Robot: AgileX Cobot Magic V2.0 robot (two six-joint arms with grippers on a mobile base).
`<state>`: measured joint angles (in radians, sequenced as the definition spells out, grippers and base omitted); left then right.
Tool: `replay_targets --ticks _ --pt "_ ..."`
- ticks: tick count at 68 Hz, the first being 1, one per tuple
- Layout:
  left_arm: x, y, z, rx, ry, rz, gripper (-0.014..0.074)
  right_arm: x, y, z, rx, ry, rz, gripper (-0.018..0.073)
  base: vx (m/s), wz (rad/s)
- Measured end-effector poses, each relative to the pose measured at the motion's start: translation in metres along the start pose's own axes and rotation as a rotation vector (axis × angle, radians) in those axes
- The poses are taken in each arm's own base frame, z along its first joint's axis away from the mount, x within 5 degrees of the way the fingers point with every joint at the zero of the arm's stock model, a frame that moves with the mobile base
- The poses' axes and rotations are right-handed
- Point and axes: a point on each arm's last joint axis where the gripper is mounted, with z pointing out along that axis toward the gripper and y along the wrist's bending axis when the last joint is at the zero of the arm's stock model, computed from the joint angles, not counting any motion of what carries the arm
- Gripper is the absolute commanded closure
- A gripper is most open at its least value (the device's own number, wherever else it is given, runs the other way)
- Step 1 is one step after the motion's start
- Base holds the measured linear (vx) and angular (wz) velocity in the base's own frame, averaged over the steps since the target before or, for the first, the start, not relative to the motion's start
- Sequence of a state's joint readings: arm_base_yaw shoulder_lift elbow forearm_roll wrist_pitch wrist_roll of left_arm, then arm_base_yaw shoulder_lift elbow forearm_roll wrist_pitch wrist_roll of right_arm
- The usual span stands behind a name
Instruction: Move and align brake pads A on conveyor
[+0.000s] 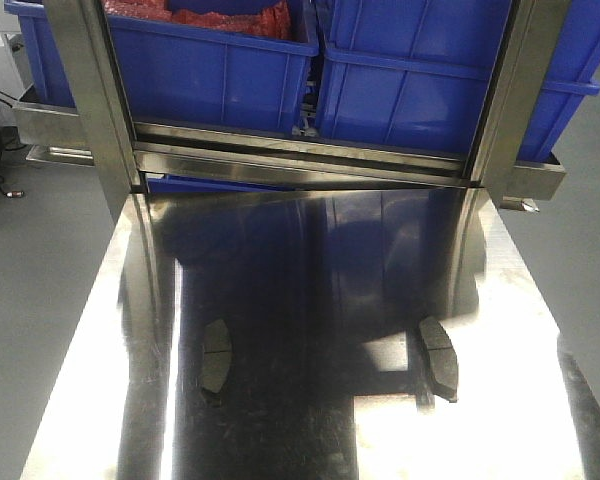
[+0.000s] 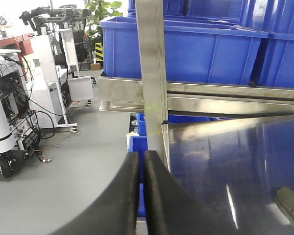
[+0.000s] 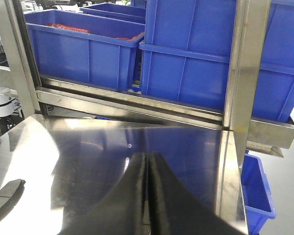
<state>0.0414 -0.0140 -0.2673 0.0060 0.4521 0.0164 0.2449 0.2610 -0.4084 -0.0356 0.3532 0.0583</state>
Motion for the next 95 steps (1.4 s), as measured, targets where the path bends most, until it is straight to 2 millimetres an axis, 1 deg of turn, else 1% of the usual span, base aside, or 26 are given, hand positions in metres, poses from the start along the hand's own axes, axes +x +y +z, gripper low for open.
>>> replay_targets --ticks 8,11,14,18,19,25,29,33,41,55,62,67,72,75,81,84,88,95 --pt "0.000 0.000 0.000 0.000 -0.003 0.000 0.0450 0.000 0.000 0.000 0.000 0.000 0.000 0.0565 0.00 0.00" --pt "-0.001 0.000 0.000 0.000 -0.006 0.000 0.0379 0.000 0.000 0.000 0.000 0.000 0.000 0.0565 0.00 0.00" --pt "-0.001 0.000 0.000 0.000 -0.011 0.000 0.0281 0.000 0.000 0.000 0.000 0.000 0.000 0.0565 0.00 0.00" --pt "-0.002 0.000 0.000 0.000 -0.017 0.000 0.0176 0.000 0.000 0.000 0.000 0.000 0.000 0.0565 0.00 0.00" --pt "-0.002 0.000 0.000 0.000 -0.018 0.000 0.0136 0.000 0.000 0.000 0.000 0.000 0.000 0.0565 0.00 0.00" --pt "-0.002 0.000 0.000 0.000 -0.019 -0.004 -0.0024 0.000 0.000 0.000 0.000 0.000 0.000 0.0565 0.00 0.00" --pt "-0.002 0.000 0.000 0.000 -0.019 -0.004 -0.0094 0.000 0.000 0.000 0.000 0.000 0.000 0.0565 0.00 0.00" --pt "-0.002 0.000 0.000 0.000 -0.019 -0.004 -0.0134 0.000 0.000 0.000 0.000 0.000 0.000 0.0565 0.00 0.00" --pt "-0.002 0.000 0.000 0.000 -0.019 -0.004 -0.0123 0.000 0.000 0.000 0.000 0.000 0.000 0.0565 0.00 0.00" --pt "-0.003 0.000 0.000 0.002 -0.028 -0.010 -0.0059 0.000 0.000 0.000 0.000 0.000 0.000 0.0565 0.00 0.00" --pt "-0.004 -0.002 -0.001 0.022 -0.037 -0.050 -0.0048 0.000 0.000 0.000 0.000 0.000 0.000 0.0565 0.00 0.00" --pt "-0.012 -0.003 -0.001 0.039 -0.046 -0.053 -0.0047 0.000 0.000 0.000 0.000 0.000 0.000 0.0565 0.00 0.00" --pt "-0.029 -0.005 0.002 0.064 -0.039 -0.016 -0.0043 0.000 0.000 0.000 0.000 0.000 0.000 0.0565 0.00 0.00" --pt "-0.040 -0.007 0.007 0.086 -0.016 0.015 -0.0041 0.000 0.000 0.000 0.000 0.000 0.000 0.0565 0.00 0.00" --pt "-0.063 -0.012 0.023 0.148 0.051 0.061 -0.0032 0.000 0.000 0.000 0.000 0.000 0.000 0.0565 0.00 0.00" --pt "-0.074 -0.015 0.035 0.190 0.091 0.086 -0.0029 0.000 0.000 0.000 0.000 0.000 0.000 0.0565 0.00 0.00" --pt "-0.085 -0.020 0.051 0.249 0.144 0.072 -0.0026 0.000 0.000 0.000 0.000 0.000 0.000 0.0565 0.00 0.00" --pt "-0.098 -0.026 0.084 0.329 0.229 0.056 -0.0013 0.000 0.000 0.000 0.000 0.000 0.000 0.0565 0.00 0.00"
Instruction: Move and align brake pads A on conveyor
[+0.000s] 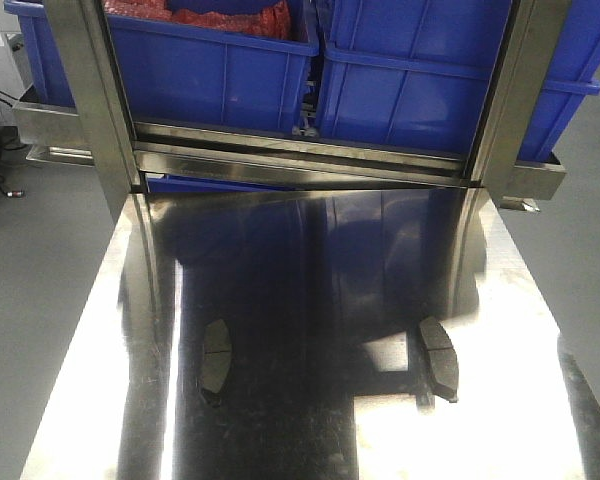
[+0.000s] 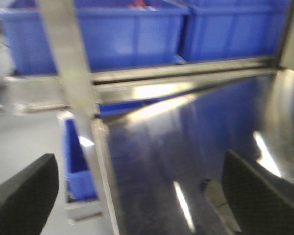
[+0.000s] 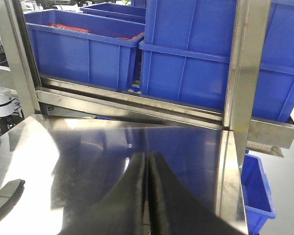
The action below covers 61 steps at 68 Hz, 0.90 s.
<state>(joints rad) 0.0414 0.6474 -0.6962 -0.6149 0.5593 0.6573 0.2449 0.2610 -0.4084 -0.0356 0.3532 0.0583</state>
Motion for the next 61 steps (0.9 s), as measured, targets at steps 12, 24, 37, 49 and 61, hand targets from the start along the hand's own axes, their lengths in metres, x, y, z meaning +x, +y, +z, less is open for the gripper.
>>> replay_targets --ticks 12,24,37,49,61 --pt "-0.028 0.004 0.042 0.105 0.067 -0.020 0.0007 0.000 0.000 0.000 0.000 0.000 0.000 0.0565 0.00 0.00" --pt "-0.041 -0.014 0.084 0.216 0.105 0.012 0.0007 0.000 0.000 0.000 0.000 0.000 0.000 0.0565 0.00 0.00" --pt "-0.030 -0.044 0.128 0.292 0.159 0.028 0.0007 0.000 0.000 0.000 0.000 0.000 0.000 0.0565 0.00 0.00" --pt "-0.005 -0.072 0.165 0.302 0.266 -0.016 0.0031 0.000 0.000 0.000 0.000 0.000 0.000 0.0565 0.00 0.00" --pt "0.019 -0.093 0.193 0.272 0.423 -0.038 0.0063 0.000 0.000 0.000 0.000 0.000 0.000 0.0565 0.00 0.00"
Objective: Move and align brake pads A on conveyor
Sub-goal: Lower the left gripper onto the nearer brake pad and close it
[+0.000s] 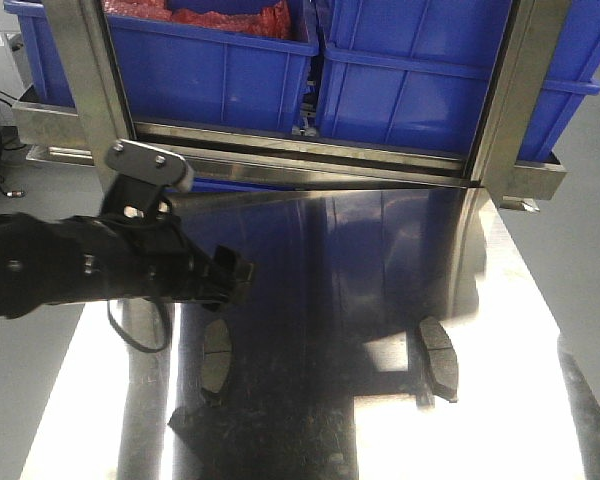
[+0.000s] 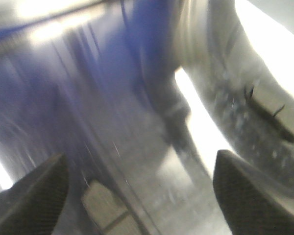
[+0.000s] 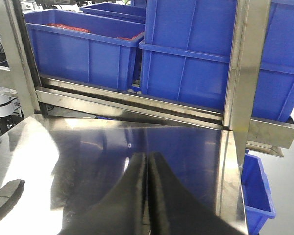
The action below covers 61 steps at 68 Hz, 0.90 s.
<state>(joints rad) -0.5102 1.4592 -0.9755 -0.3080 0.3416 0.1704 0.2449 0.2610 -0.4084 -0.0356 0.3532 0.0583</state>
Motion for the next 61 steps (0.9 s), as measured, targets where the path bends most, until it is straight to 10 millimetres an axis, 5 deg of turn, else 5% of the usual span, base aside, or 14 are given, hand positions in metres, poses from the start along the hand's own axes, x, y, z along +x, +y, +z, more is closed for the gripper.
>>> replay_targets --ticks 22,61 --pt "0.004 0.014 0.033 -0.196 0.202 -0.298 0.0062 0.000 0.000 0.000 0.000 0.000 0.000 0.0565 0.00 0.00" --pt "0.049 0.008 0.099 -0.225 0.413 -0.315 0.0062 0.000 0.000 0.000 0.000 0.000 0.000 0.0565 0.00 0.00"
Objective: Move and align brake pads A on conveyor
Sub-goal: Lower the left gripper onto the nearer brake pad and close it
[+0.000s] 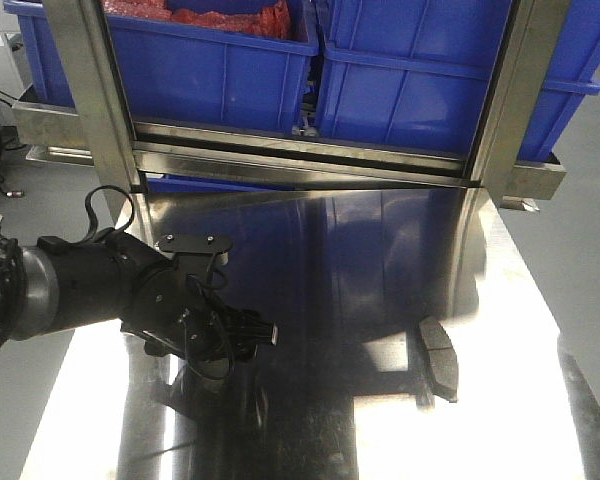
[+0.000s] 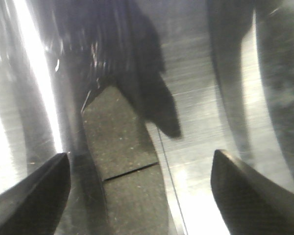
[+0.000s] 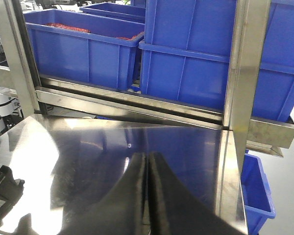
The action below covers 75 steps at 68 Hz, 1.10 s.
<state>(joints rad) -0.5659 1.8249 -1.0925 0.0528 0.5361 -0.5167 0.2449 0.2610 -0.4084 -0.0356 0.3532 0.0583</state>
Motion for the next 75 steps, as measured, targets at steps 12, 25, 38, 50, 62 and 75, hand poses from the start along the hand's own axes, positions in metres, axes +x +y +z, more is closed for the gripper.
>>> replay_targets --ticks 12,25,38,50,62,75 --pt "-0.0008 -0.0005 0.0013 0.005 -0.008 -0.009 0.0062 0.0000 0.0000 0.0000 0.000 0.000 0.000 0.0565 0.00 0.00" --pt "0.0012 0.0003 0.0079 -0.007 0.015 -0.009 0.0062 0.0000 0.0000 0.0000 0.000 0.000 0.000 0.0565 0.00 0.00" --pt "0.0018 0.0007 0.0091 -0.011 0.020 -0.009 0.0062 0.0000 0.0000 0.0000 0.000 0.000 0.000 0.0565 0.00 0.00" --pt "0.0017 0.0006 0.0092 -0.012 0.022 -0.009 0.0075 0.0000 0.0000 0.0000 0.000 0.000 0.000 0.0565 0.00 0.00" --pt "0.0024 0.0013 0.0090 -0.021 0.033 -0.005 0.0163 0.0000 0.0000 0.0000 0.000 0.000 0.000 0.0565 0.00 0.00" --pt "0.0035 0.0021 0.0084 -0.033 0.053 -0.005 0.0318 0.0000 0.0000 0.0000 0.000 0.000 0.000 0.0565 0.00 0.00"
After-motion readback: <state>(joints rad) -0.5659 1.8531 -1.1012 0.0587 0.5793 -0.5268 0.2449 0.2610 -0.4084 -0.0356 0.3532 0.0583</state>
